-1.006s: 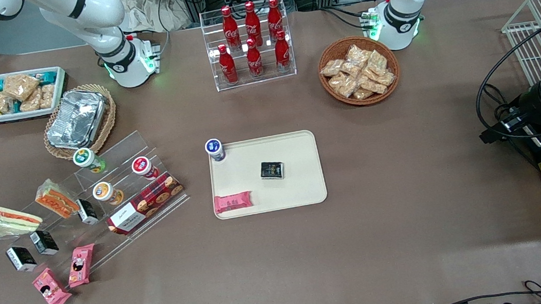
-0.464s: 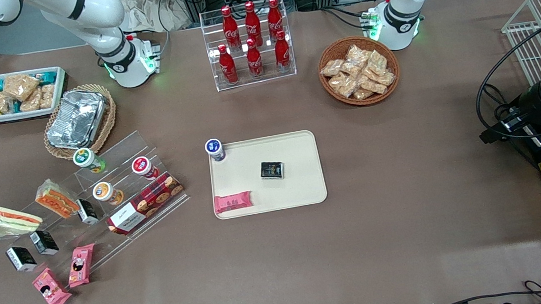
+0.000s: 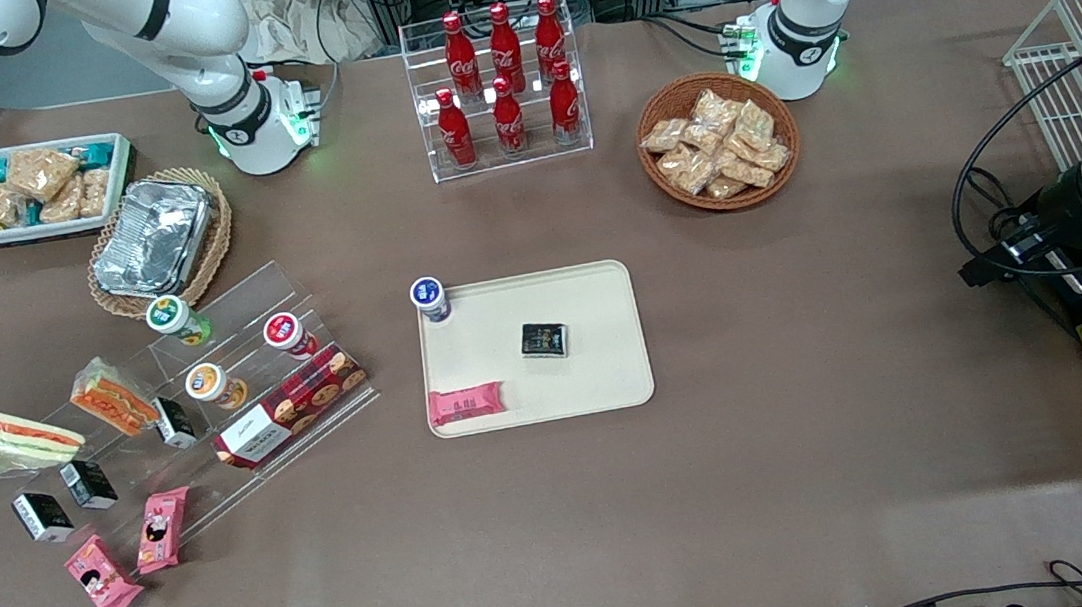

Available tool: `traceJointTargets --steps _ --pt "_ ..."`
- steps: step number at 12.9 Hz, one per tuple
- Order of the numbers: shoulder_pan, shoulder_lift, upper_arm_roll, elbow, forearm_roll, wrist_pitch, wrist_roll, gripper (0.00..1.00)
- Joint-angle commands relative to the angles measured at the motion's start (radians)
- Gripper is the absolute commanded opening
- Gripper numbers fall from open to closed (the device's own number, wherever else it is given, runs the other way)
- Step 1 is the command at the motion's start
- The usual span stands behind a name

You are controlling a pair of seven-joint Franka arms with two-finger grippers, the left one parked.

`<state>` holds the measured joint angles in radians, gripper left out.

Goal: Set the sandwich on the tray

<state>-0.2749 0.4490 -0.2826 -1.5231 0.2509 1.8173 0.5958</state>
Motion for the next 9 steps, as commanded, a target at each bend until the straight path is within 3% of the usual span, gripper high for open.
traceJointTargets --steps 1,4,9 --pt "0.002 0.016 0.0 -0.002 0.045 0.03 0.007 0.97" --pt "0.003 0.023 0.002 -0.002 0.048 0.051 0.007 0.93" --pt "-0.004 0.023 0.002 -0.002 0.047 0.047 -0.057 0.6"
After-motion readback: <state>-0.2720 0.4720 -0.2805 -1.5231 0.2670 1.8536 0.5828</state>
